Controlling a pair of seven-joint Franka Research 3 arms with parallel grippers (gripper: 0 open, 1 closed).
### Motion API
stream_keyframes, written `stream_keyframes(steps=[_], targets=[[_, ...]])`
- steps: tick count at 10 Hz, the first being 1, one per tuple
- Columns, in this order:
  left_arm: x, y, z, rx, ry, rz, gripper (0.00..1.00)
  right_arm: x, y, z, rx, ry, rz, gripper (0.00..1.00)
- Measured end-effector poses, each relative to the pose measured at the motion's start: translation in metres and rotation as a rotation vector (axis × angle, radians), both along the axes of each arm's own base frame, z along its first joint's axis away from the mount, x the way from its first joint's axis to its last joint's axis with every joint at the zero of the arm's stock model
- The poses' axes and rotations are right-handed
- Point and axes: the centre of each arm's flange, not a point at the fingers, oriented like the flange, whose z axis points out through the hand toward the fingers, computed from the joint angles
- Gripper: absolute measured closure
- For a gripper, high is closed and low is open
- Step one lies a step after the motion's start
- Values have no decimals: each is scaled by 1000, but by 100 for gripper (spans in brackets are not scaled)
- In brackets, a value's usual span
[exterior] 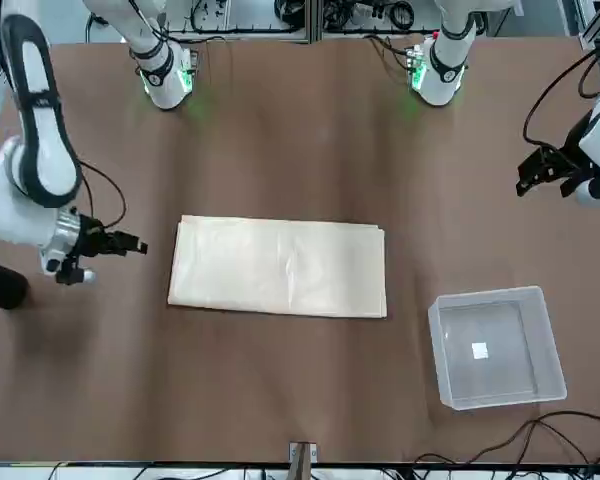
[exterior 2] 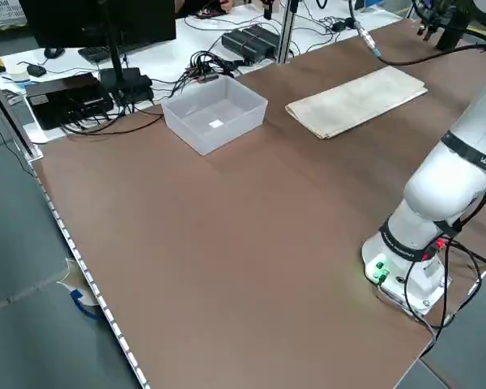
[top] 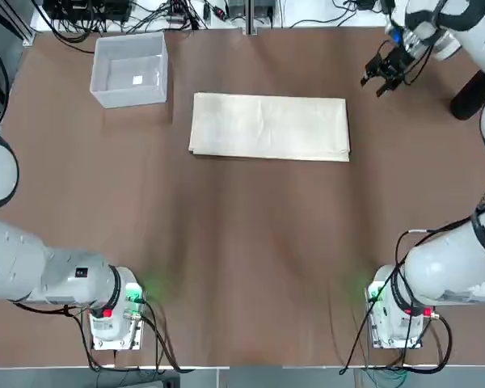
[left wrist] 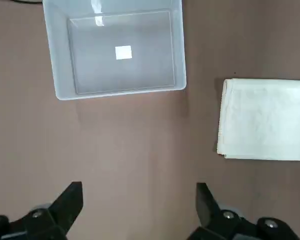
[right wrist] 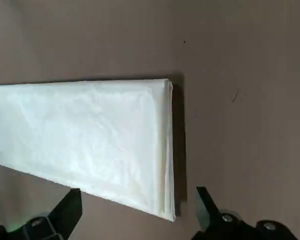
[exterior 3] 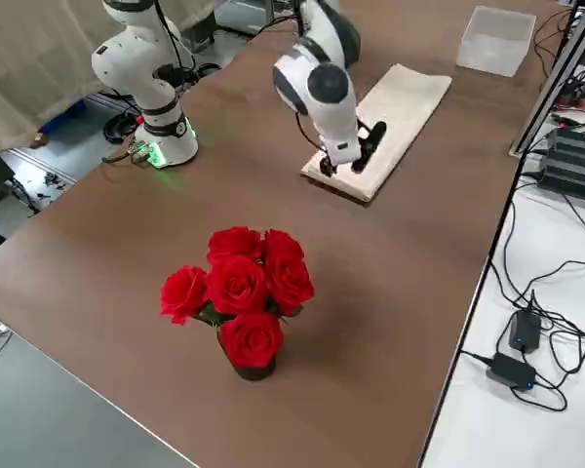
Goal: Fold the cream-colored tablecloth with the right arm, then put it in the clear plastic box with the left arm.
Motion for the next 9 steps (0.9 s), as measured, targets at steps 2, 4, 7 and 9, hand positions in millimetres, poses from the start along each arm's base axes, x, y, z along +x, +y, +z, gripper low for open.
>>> stream_keyframes(steps=[2, 4, 7, 9], targets=[[0, 0, 0, 0, 0, 0, 0, -1, -3, -44, 2, 7, 13, 0], [0, 0, 0, 0, -1, 0, 0, -3, -1, -74, 33, 17, 1, 0], [0, 0, 0, 0, -1, 0, 0, -7, 8, -111, 92, 4, 16, 0], [0, 0, 0, 0, -1, 0, 0, -9, 16, -126, 111, -5, 33, 0]])
